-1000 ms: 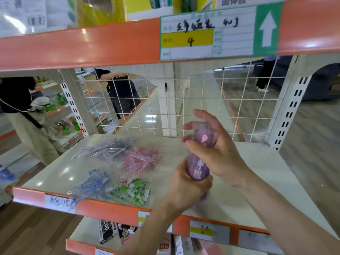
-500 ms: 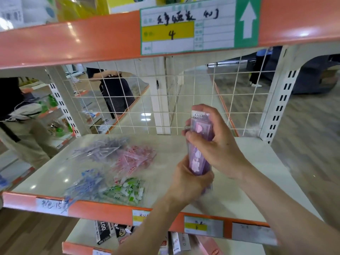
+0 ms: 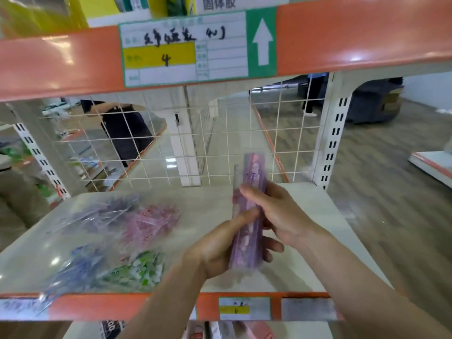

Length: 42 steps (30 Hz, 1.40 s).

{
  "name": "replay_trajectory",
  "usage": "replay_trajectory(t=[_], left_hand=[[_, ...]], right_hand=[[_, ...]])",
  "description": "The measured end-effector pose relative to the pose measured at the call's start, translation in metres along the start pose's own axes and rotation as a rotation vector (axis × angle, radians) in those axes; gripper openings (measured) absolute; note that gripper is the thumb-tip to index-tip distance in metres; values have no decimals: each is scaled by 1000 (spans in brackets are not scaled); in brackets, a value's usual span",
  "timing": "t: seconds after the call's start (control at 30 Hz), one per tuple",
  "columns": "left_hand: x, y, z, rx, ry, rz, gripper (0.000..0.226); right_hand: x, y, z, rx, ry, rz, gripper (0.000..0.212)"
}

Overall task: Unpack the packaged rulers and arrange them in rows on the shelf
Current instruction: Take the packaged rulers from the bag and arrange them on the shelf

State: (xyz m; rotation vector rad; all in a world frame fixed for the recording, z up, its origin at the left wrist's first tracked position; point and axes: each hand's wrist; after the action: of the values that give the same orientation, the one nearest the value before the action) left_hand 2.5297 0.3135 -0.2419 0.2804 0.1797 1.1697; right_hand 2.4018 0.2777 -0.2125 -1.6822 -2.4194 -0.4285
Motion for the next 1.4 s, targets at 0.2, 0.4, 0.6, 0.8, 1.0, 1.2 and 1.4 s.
replay_trajectory(t=[0.2,0.4,0.6,0.8,1.0,1.2,1.4], left_hand=[[-24,20,-21,247,-14,250,22],[-25,26,-30,129,82,344,21],[-24,25,-31,142,110,385,29],[-21,26,-31,93,111,350,33],[-20,29,-31,57,103,376,13],[-19,32,-30,89,163,439,15],[-19,38,-30,52,191,449,20]], right_hand=[[2,-34,2,369,-33,297,19],[15,-50,23,238,50,235,15],[17,-56,27,-8,92,251,4],[17,-59,27,51,47,295,9],[16,-58,28,-48,53,303,22],[15,-59,25,-24,62,307,25],[17,-65,26,-32,112,289,17]])
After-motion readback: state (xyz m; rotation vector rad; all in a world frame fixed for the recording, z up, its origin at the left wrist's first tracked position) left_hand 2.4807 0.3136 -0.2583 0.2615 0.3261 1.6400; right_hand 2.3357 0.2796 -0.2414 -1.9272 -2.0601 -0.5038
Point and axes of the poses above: each hand's wrist, its own x-axis away from the middle knuckle, its own y-axis out of the palm, z = x × y, and after that the axes turned 15 degrees about y, right-handed
